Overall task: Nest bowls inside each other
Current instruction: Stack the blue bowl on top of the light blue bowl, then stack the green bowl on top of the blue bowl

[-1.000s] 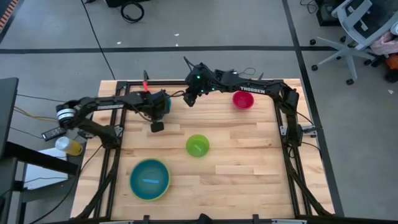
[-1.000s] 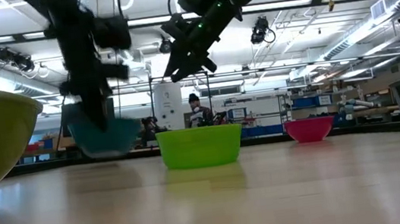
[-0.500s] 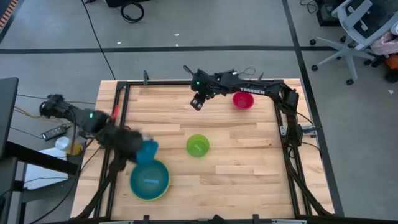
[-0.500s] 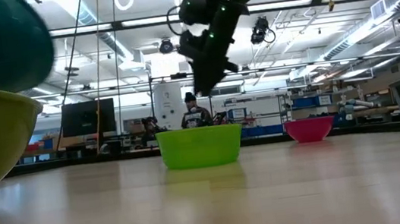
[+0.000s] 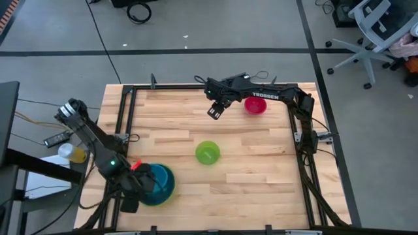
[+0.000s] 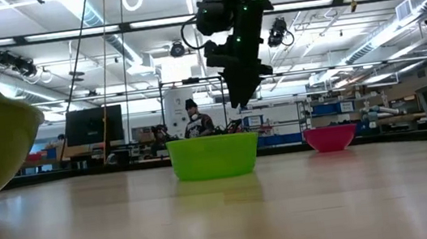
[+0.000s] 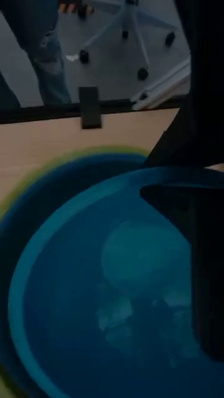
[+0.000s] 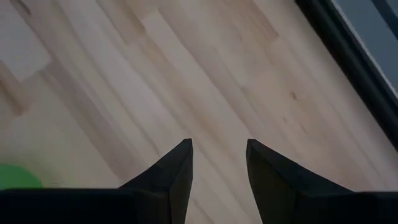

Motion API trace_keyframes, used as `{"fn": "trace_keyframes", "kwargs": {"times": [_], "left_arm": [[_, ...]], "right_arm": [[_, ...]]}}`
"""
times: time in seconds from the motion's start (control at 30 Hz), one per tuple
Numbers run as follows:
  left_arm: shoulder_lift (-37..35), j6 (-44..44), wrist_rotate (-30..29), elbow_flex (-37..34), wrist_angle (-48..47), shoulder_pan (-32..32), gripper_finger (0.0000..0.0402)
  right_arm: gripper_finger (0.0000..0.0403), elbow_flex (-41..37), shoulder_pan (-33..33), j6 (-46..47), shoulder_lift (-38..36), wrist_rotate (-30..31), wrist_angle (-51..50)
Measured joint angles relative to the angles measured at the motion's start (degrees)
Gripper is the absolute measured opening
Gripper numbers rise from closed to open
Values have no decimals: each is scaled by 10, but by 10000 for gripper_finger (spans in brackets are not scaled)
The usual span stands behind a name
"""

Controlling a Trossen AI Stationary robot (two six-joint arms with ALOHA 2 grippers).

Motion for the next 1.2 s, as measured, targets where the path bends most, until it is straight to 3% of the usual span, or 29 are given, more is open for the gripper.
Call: {"fn": "trace_keyframes", "kwargs": {"times": [0.37,0.57,0.73,0.8,1.0,1.2], "left_arm": [[16,-46,-49,9,56,1,126],[0,-109,-127,38,45,19,176],[-41,-174,-238,41,22,35,180],[-56,-202,-275,41,-6,46,180],[-76,-292,-382,41,-49,103,180],[-58,-293,-380,41,-20,161,180]], "right_arm": [[181,-2,-7,-32,-26,-5,-72],[189,-87,-48,-30,-69,16,-70],[188,-202,-75,16,-125,-142,25],[188,-241,-53,30,-138,-180,70],[188,-301,74,48,-130,-183,187],[187,-304,154,120,-123,-117,296]]}}
